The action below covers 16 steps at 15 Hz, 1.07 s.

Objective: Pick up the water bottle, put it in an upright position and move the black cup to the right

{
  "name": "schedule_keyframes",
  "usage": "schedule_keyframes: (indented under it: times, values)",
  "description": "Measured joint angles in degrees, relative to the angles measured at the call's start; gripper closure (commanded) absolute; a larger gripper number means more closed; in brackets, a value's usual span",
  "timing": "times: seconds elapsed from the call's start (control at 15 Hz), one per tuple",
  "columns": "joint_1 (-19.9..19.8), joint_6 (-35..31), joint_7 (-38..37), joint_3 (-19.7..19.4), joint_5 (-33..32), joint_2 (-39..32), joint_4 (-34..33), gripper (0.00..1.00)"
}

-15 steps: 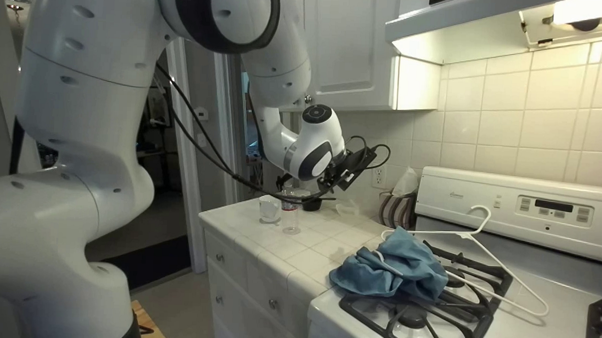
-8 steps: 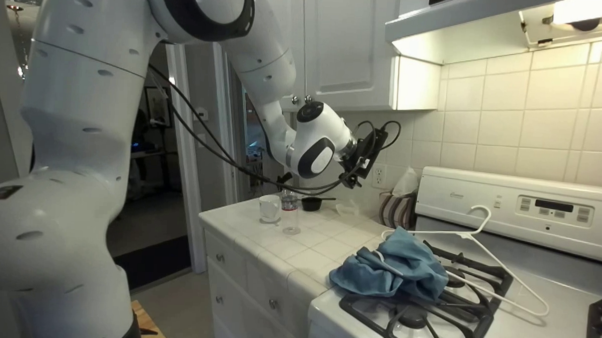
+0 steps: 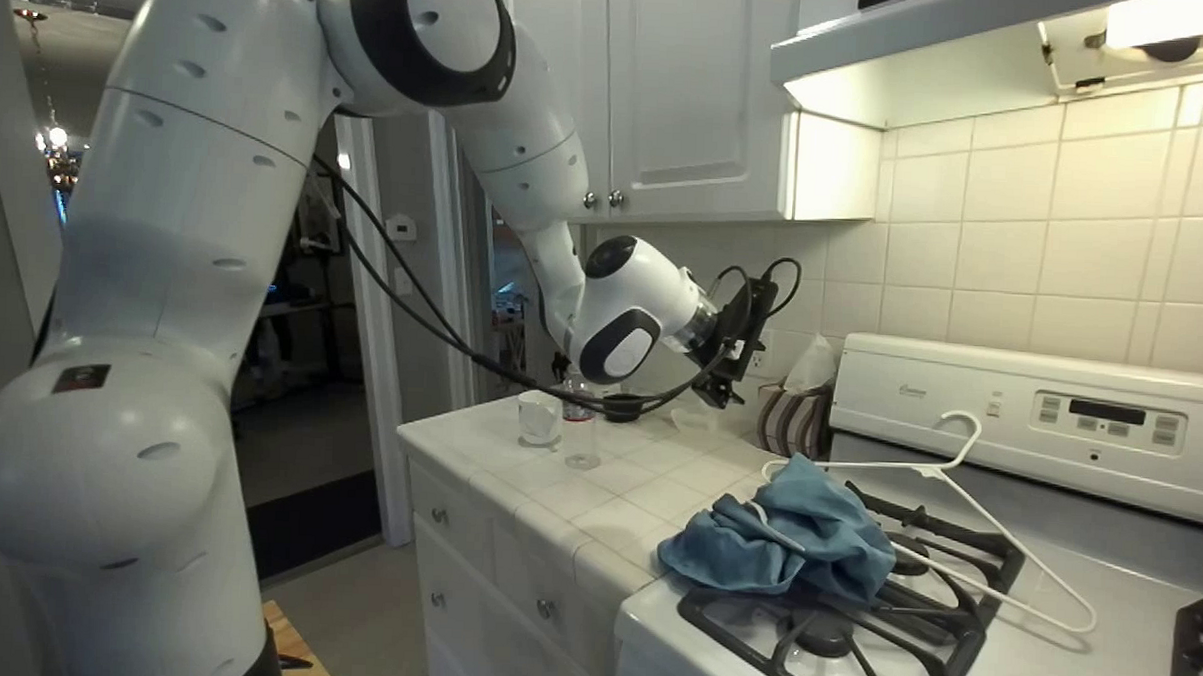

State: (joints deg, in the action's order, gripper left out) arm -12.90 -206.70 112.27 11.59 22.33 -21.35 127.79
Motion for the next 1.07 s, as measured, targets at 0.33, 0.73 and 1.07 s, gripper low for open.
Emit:
schedule_keyframes:
  times: [0.33, 0.73, 1.07]
  values:
    - [-3.39, 4.06, -6.11, 3.26, -15.26, -1.73, -1.99, 0.00]
    - [-20.23, 17.57, -6.39, 24.15, -36.27, -11.48, -12.86, 0.00]
    - [-28.88, 32.72, 3.70, 35.69, -40.32, -21.87, -21.96, 0.00]
